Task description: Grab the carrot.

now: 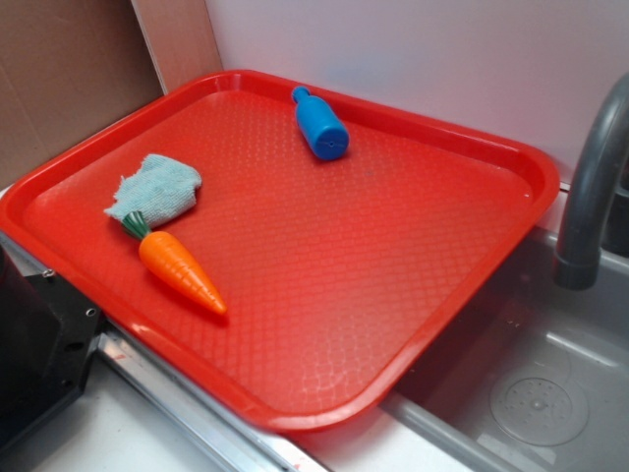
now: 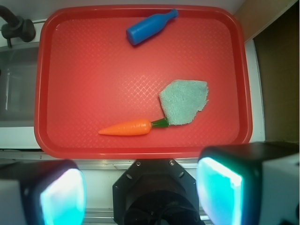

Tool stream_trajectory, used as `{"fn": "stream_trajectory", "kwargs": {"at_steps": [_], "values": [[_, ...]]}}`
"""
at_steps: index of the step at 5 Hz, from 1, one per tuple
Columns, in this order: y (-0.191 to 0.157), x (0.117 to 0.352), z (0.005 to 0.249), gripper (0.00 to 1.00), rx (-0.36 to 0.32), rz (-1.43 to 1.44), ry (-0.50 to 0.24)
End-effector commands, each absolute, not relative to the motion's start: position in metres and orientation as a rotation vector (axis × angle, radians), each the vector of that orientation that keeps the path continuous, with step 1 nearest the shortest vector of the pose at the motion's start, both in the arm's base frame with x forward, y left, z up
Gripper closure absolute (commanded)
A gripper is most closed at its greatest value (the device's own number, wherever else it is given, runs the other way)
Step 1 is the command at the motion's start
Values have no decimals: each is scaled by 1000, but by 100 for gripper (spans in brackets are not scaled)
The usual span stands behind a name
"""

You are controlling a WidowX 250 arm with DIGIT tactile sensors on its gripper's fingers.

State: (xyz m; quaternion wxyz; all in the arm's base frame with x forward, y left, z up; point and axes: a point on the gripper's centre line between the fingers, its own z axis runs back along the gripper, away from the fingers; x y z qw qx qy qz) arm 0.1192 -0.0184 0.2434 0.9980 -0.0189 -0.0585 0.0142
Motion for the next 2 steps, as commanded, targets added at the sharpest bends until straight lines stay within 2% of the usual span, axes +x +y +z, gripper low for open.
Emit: {"fn": "stream_trajectory", "kwargs": {"at_steps": [1,2], "values": [[-18,119,243,0,-38,28,-117],[-32,122,227,0,-1,277,-138]]}}
